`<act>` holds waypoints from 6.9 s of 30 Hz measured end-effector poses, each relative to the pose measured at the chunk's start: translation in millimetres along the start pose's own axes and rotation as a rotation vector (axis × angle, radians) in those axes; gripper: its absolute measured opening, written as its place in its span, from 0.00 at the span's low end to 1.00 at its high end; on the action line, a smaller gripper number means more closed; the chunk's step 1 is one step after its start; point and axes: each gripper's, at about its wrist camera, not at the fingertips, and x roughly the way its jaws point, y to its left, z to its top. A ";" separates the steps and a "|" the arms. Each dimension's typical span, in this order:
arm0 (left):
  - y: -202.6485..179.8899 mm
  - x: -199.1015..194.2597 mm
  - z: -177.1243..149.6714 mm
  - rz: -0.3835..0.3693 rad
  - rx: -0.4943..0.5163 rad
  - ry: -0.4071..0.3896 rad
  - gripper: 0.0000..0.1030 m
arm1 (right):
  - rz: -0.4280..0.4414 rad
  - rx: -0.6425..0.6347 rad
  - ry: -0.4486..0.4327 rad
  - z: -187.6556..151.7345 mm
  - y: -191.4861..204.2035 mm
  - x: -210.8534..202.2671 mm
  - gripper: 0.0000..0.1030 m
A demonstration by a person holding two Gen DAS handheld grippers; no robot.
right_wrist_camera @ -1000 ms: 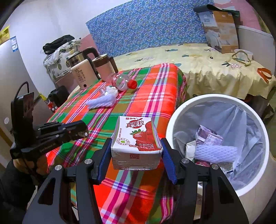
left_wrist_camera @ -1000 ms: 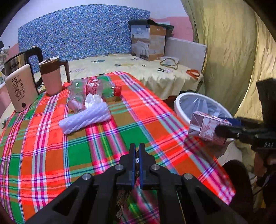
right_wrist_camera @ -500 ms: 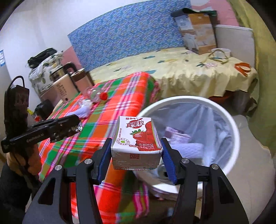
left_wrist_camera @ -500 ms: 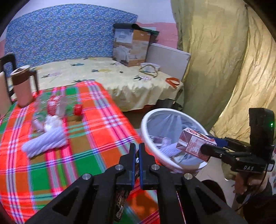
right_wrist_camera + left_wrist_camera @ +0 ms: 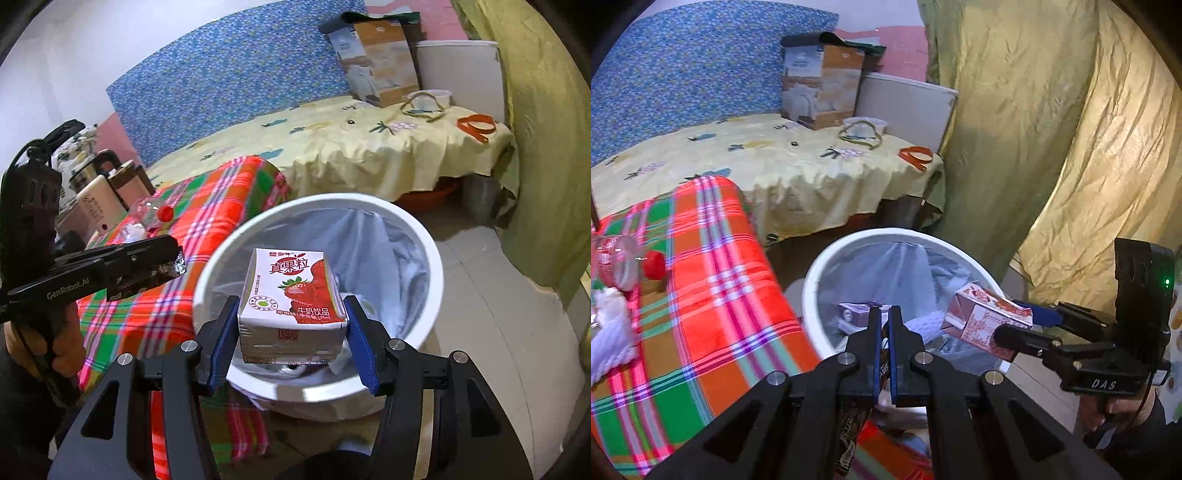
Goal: Collect trash
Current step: 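Open both tools to drop wrapper and milk carton into the bin, then move both tools back over the table toward foam sleeve and bottle, then grasp white foam sleeve with left tool while right tool grasps Coca-Cola bottle, then lift foam sleeve and Coca-Cola bottle and carry them toward the bin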
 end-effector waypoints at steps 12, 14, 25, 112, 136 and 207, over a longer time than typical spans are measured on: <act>-14.3 34.7 4.5 -0.028 0.018 0.050 0.08 | -0.037 -0.002 0.050 -3.5 -12.6 8.9 0.56; -13.0 35.4 6.4 -0.029 0.007 0.047 0.20 | -0.040 -0.003 0.053 -4.3 -12.7 9.1 0.56; -2.9 12.0 8.1 0.008 -0.022 -0.003 0.32 | -0.046 -0.004 0.009 -1.4 -10.1 -1.6 0.58; 103.0 -164.8 -87.3 0.517 -0.212 -0.140 0.44 | 0.190 -0.376 -0.018 8.2 168.5 8.0 0.58; 199.3 -91.7 -30.2 0.436 -0.107 -0.041 0.53 | 0.206 -0.426 0.058 85.8 172.2 119.5 0.58; 192.0 -66.7 -55.6 0.393 0.108 0.106 0.67 | 0.159 -0.389 0.211 38.9 166.4 131.8 0.63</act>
